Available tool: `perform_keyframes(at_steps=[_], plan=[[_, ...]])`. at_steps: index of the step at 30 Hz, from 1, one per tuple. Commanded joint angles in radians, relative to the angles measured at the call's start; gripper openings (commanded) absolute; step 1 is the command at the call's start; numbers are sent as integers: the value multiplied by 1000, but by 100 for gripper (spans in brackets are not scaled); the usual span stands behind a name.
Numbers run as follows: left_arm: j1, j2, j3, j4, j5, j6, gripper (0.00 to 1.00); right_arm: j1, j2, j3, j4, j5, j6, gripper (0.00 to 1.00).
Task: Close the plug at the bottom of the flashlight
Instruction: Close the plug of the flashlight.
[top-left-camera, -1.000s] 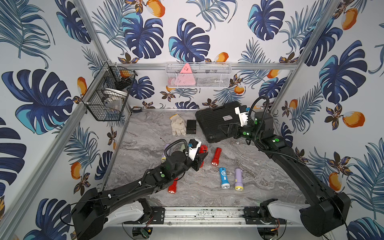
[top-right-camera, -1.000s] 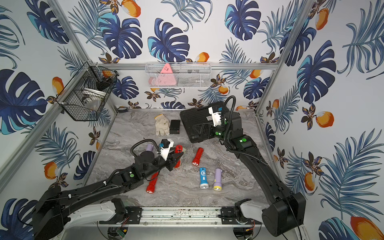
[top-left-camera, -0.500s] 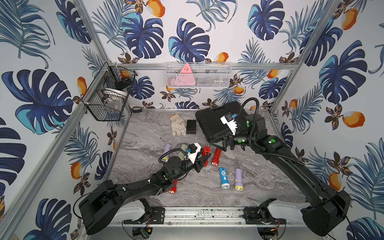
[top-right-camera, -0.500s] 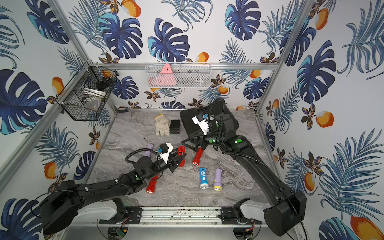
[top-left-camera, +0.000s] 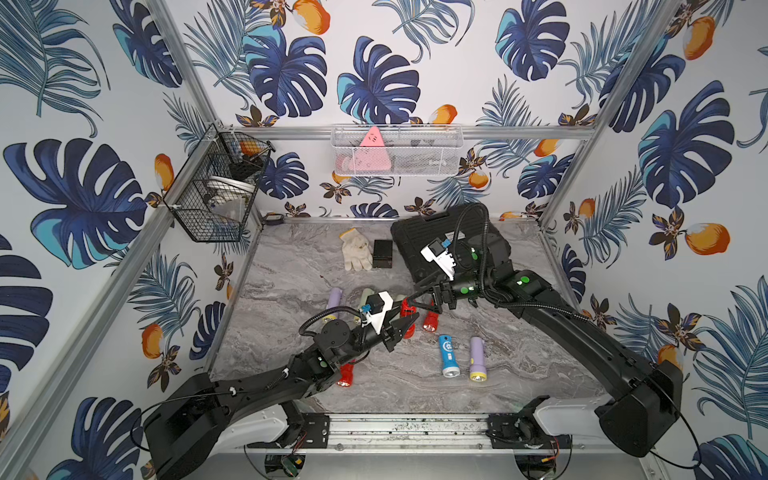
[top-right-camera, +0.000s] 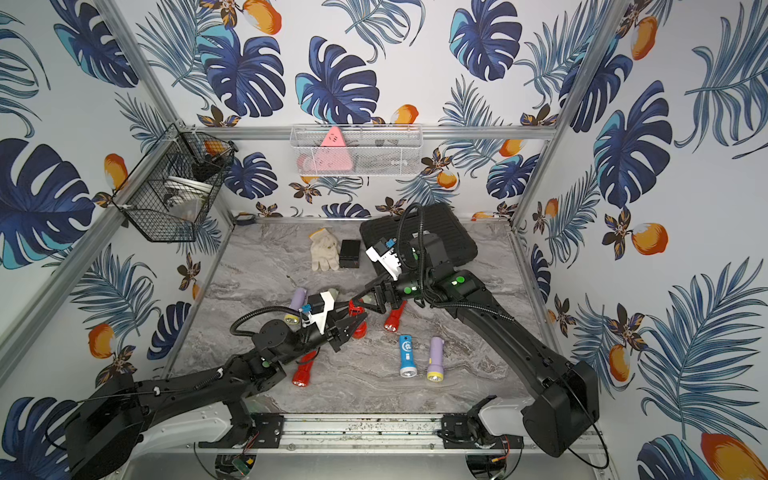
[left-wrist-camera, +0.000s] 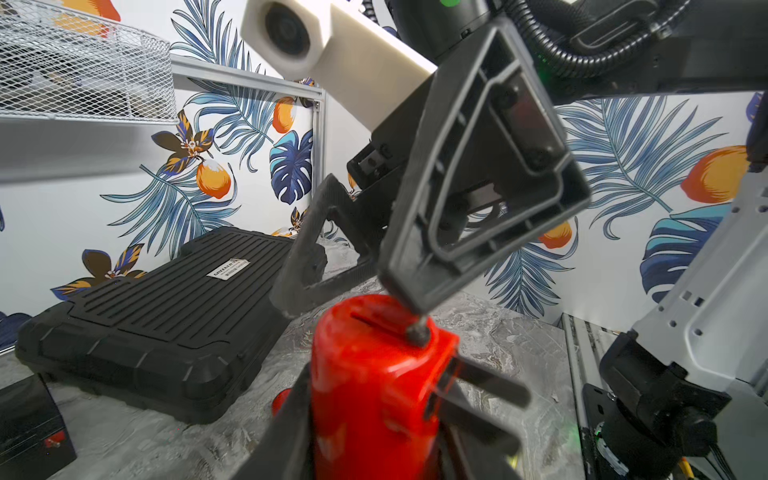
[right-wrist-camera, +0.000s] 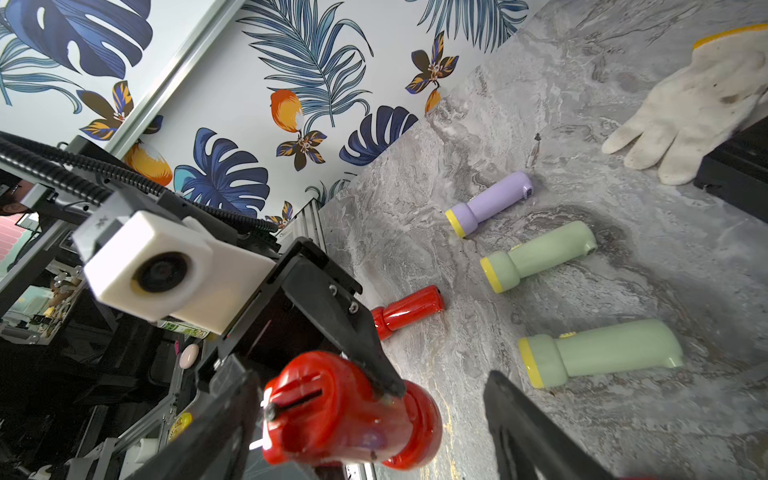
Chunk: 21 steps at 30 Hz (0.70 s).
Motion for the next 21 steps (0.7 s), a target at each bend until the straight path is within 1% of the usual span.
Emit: perform_keyframes(at_steps=[1, 4, 7, 11, 13, 17, 21], plan=[[1, -12, 4, 6, 15, 32, 0, 12, 8, 16, 7, 8, -9, 82], [0, -20, 3, 1, 10, 35, 0, 24, 21, 34, -8, 18, -14, 75], [0, -26, -1, -9, -6, 41, 0, 33, 29, 46, -32, 26, -23, 72], [-1, -21, -2, -8, -13, 41, 0, 37, 10, 24, -25, 36, -15, 69], [0, -16, -2, -5, -11, 38, 0, 38, -5, 15, -24, 40, -13, 69], [0, -8, -6, 5, -8, 35, 0, 39, -44, 1, -35, 58, -17, 72], [0, -2, 0, 2, 2, 33, 0, 39, -54, -4, -48, 49, -18, 71]])
